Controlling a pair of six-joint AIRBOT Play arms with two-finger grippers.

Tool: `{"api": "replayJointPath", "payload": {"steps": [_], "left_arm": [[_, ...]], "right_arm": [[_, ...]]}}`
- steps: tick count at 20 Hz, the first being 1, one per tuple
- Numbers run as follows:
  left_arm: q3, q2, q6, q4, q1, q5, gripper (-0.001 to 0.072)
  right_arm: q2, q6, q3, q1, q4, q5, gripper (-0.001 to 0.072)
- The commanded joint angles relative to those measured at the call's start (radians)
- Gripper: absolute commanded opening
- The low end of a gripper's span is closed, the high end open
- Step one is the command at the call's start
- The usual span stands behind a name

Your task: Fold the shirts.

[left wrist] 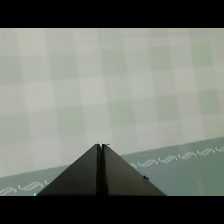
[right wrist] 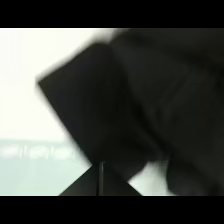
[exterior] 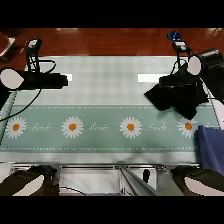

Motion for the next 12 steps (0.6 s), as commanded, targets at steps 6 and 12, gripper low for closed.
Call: {"api": "replayJointPath", "payload": {"steps": [6, 12], "left_arm": [[-0.001, -0.168, -0.001, 0.000, 0.000, 0.137, 0.0502], [-0.003, -0.207, -0.001, 0.000, -0.025, 0.114, 0.0502]], "right_arm": [[-0.009, 0.208, 0.001, -0.104, -0.405, -0.208, 0.0417], [-0.165, 0.192, 0.001, -0.409, -0.040, -0.158, 0.0414]]}}
